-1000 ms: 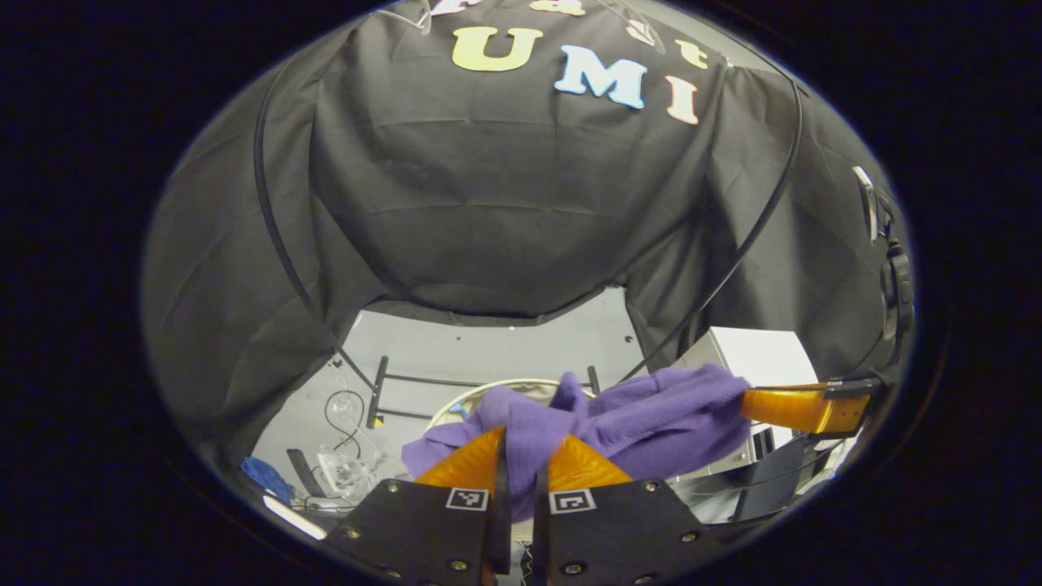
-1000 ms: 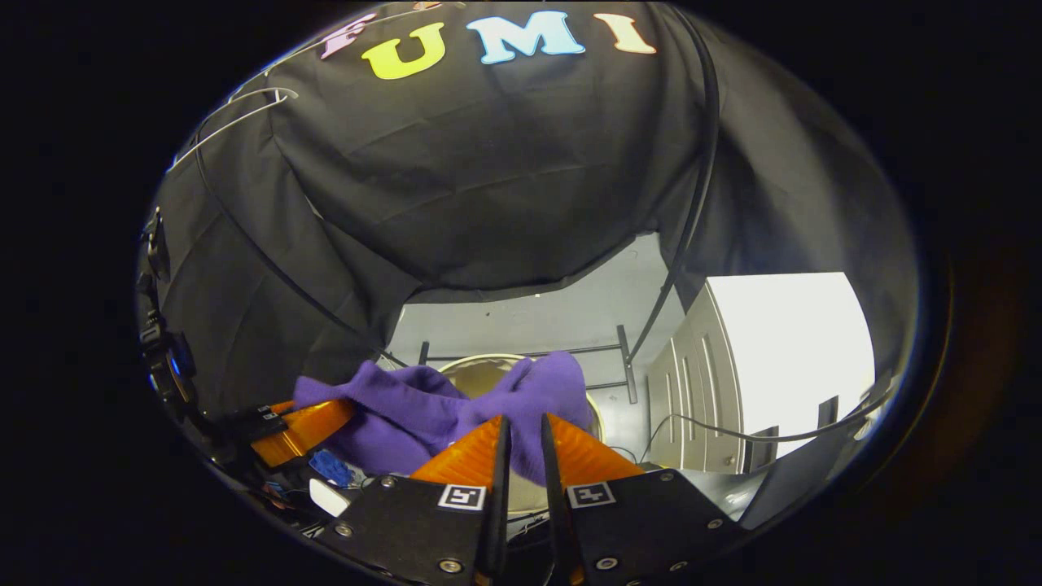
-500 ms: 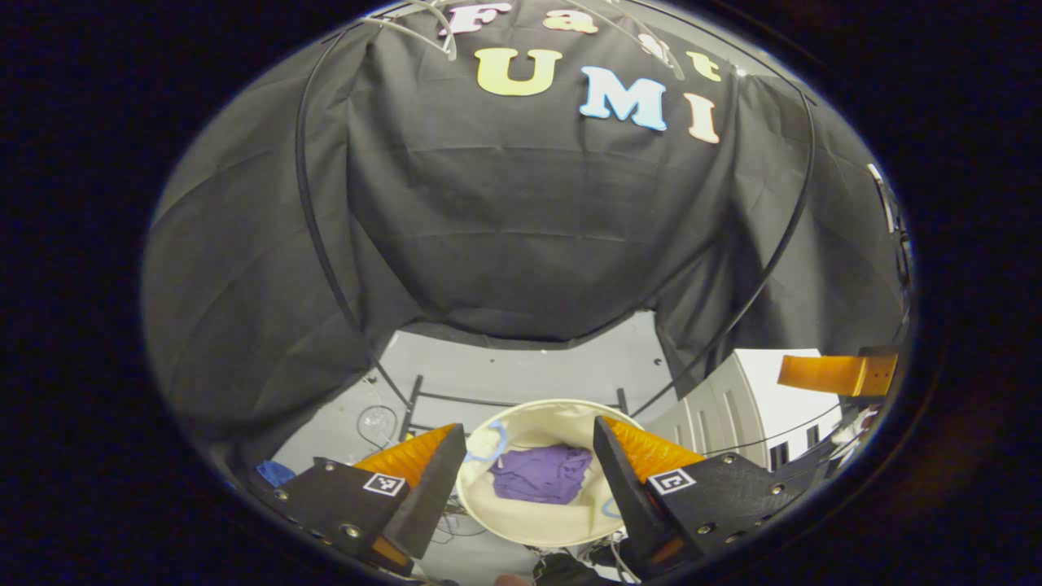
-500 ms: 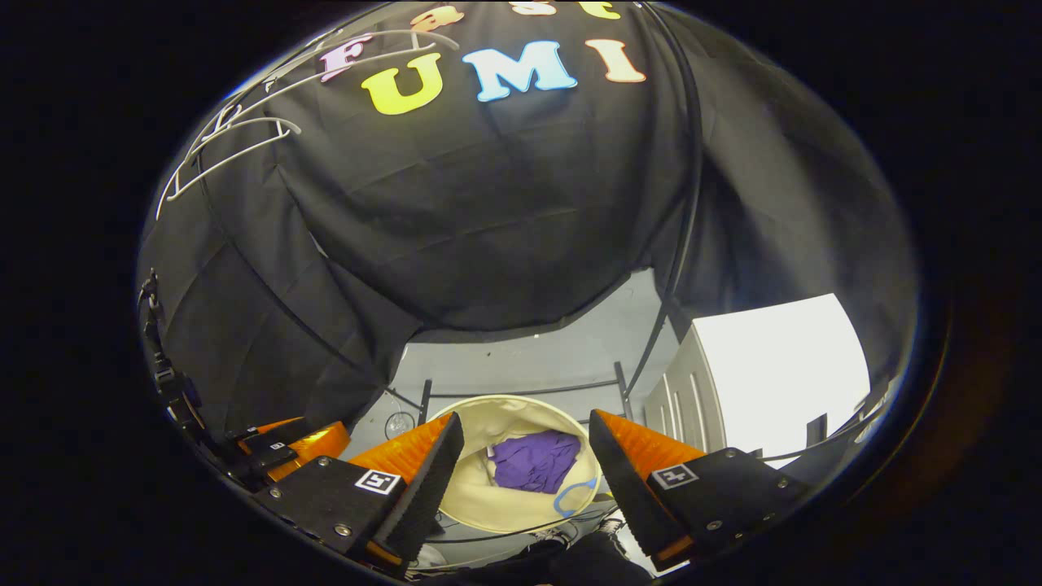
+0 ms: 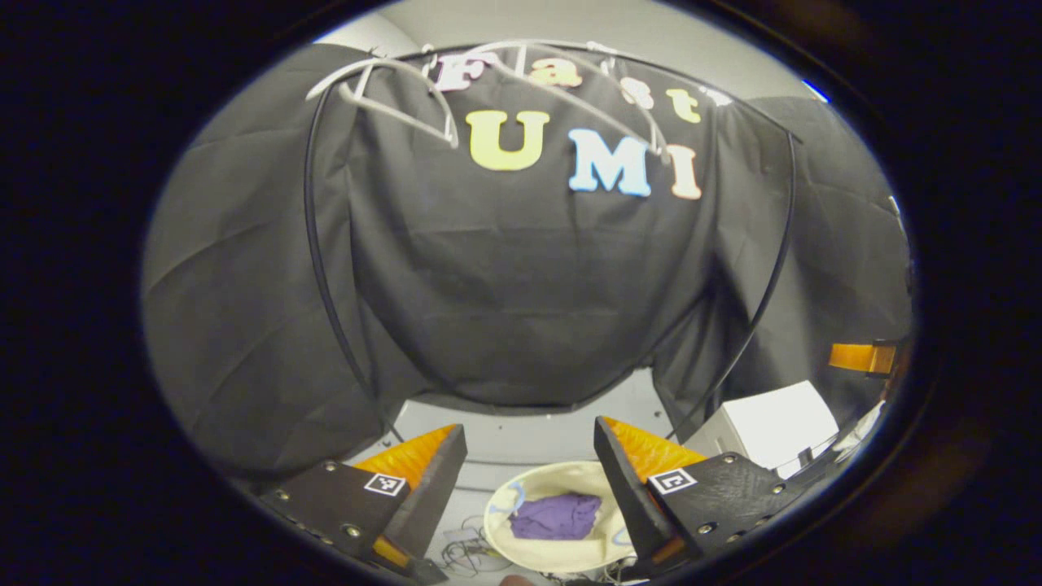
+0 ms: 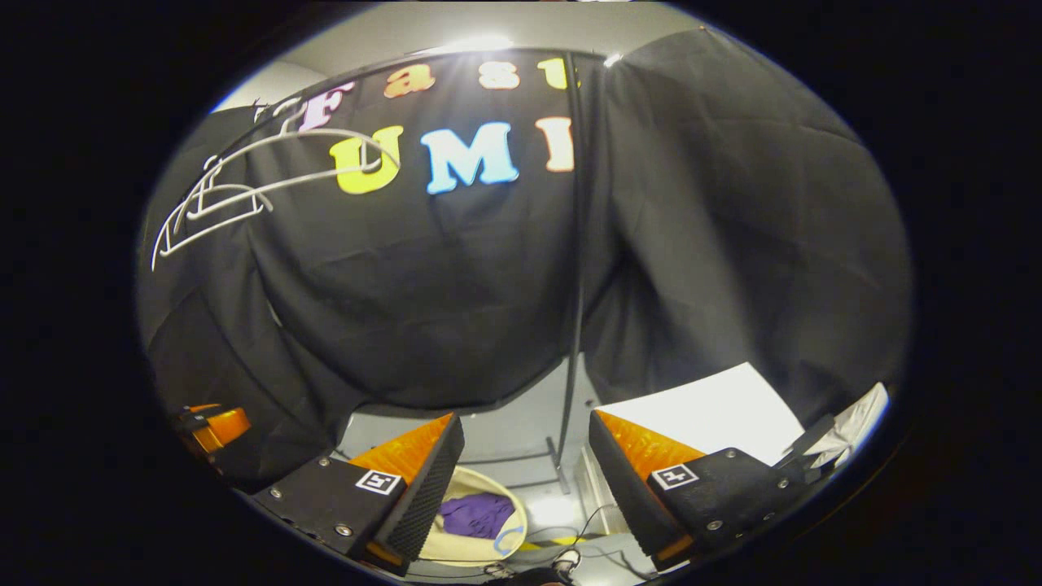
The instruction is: Grasp the clothes on the hanger with both hands and then place them into the laundry hamper below.
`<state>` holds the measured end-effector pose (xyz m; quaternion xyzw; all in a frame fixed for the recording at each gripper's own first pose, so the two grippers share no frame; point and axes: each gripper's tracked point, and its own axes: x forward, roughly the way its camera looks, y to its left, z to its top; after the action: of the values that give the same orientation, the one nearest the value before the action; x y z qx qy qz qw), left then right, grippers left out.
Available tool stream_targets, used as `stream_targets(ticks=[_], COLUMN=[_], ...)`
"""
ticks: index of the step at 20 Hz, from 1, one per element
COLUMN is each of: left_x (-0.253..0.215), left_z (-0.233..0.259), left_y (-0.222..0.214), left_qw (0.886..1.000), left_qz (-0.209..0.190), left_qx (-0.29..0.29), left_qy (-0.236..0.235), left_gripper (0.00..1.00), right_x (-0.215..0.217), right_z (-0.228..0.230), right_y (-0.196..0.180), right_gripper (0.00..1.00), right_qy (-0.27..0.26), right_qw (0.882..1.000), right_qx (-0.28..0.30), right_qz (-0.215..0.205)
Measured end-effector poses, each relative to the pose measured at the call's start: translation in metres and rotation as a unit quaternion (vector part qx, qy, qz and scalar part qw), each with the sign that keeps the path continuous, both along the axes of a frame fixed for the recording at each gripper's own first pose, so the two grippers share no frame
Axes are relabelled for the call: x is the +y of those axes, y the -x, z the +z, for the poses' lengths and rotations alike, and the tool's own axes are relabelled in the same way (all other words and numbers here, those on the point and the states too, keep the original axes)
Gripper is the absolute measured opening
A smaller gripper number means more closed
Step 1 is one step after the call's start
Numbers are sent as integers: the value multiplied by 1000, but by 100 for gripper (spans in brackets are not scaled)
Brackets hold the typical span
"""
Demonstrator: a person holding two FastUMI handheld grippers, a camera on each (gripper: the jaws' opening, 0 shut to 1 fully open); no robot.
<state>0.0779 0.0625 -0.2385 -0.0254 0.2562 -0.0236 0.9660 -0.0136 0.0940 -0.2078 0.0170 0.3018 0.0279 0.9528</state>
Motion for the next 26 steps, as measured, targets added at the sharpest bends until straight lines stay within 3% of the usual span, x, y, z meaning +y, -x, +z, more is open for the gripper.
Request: stream_targets(ticks=[2,4,5,7,8,11,14,17,18,19,20,21,24,26], left_x=[-5,-5,-7,-12,-14,0,10,4,8,9,2,-8,-39,-63], left_z=[52,102,126,170,190,234,257,265,267,270,276,280,287,278], left_y=[-12,-25,-27,-27,-26,-23,0,18,18,21,24,30,48,58], left_qw=[999,996,994,990,987,980,975,973,973,972,972,972,967,967], left_qz=[-11,-19,-23,-29,-31,-20,1,19,35,51,52,49,46,49], left_qx=[-45,-86,-103,-134,-149,-190,-218,-226,-224,-224,-228,-230,-250,-249], left_qy=[10,16,23,45,54,57,47,48,46,43,37,26,-2,13], left_gripper=[88,94,97,89,85,94,96,96,96,85,85,96,96,96], right_x=[-21,-36,-43,-56,-61,-76,-94,-123,-133,-145,-158,-165,-182,-194], right_z=[39,80,101,138,154,192,204,201,200,199,196,193,192,193], right_y=[-6,-12,-13,-14,-16,-21,-26,-31,-33,-35,-38,-40,-49,-53], right_gripper=[95,91,96,92,96,92,92,95,92,95,95,95,95,92], right_qy=[16,31,38,52,59,60,35,48,52,56,54,50,48,39], right_qw=[999,994,992,985,981,974,971,970,970,969,971,972,971,970], right_qx=[-48,-96,-118,-159,-178,-213,-232,-239,-238,-237,-231,-226,-234,-241], right_qz=[-17,-31,-37,-44,-45,-43,-36,-27,-25,-29,-33,-31,-6,3])
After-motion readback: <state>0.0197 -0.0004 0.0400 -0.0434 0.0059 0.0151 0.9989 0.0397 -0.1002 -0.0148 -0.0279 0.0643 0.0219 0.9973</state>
